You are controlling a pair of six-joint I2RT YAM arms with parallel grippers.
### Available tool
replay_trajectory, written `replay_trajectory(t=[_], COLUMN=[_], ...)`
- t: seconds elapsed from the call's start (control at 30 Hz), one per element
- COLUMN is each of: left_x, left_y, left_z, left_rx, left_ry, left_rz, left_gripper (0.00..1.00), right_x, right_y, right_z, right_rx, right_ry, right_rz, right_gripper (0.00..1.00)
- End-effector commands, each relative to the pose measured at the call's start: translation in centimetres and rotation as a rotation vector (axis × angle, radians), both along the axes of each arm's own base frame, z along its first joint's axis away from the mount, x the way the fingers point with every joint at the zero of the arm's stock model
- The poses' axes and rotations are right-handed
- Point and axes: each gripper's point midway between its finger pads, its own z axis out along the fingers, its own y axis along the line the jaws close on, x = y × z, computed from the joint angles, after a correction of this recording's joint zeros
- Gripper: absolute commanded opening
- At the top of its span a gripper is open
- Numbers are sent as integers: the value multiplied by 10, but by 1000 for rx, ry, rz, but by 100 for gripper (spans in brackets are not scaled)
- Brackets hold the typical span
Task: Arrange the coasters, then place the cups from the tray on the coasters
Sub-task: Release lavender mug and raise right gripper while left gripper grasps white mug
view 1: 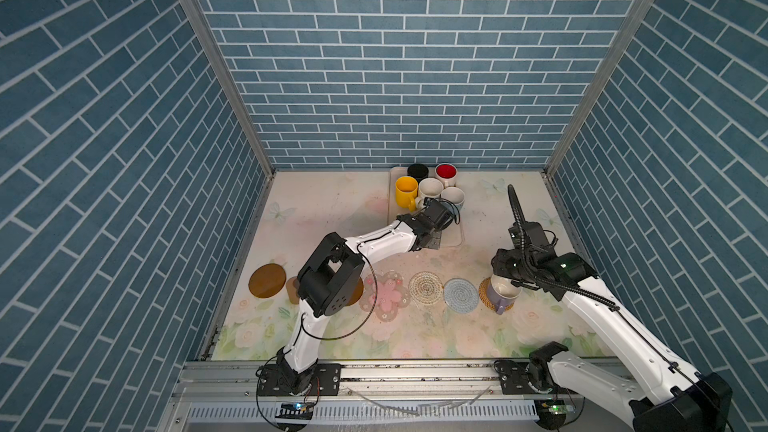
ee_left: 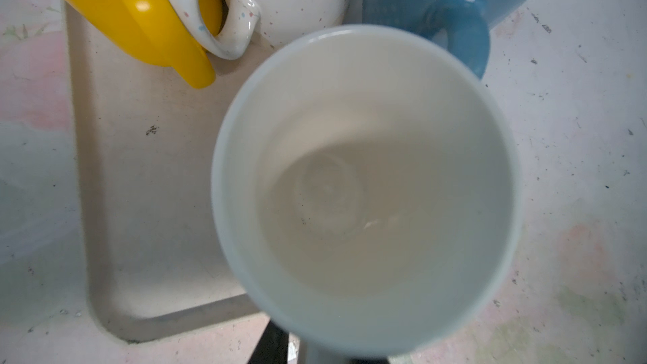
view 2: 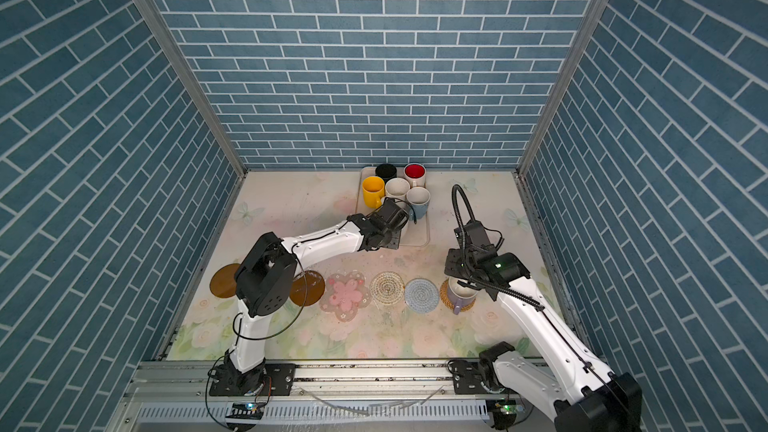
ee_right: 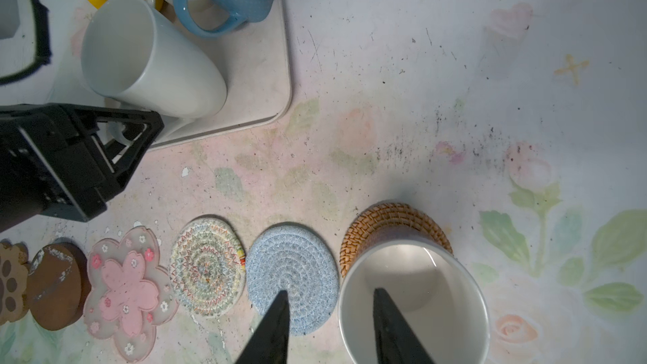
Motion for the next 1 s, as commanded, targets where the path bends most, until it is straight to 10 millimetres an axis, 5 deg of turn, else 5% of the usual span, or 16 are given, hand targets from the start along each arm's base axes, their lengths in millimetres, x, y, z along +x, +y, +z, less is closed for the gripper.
replay_trajectory(t=[0.0, 0.47, 0.63, 0.8, 0.97], left_x=[1, 1, -1, -7, -22], left_y=[-1, -1, 2, 6, 9], left_z=[-13, 2, 22, 42, 57], left_rx=[11, 31, 31, 13, -25], left_ry=[26, 3, -28, -51, -57], left_rz=[-17, -78, -99, -121, -151], left_gripper=[26, 0, 0, 0, 0], right_x=[13, 25, 27, 27, 24], right_y=[7, 12, 14, 14, 7], right_z=[22, 17, 12, 18, 21], right_rx=[33, 85, 126, 168, 175], right_ry=[-55, -49, -39, -74, -92], right_rz=[28, 31, 38, 39, 10], right_gripper=[40, 42, 58, 99, 99])
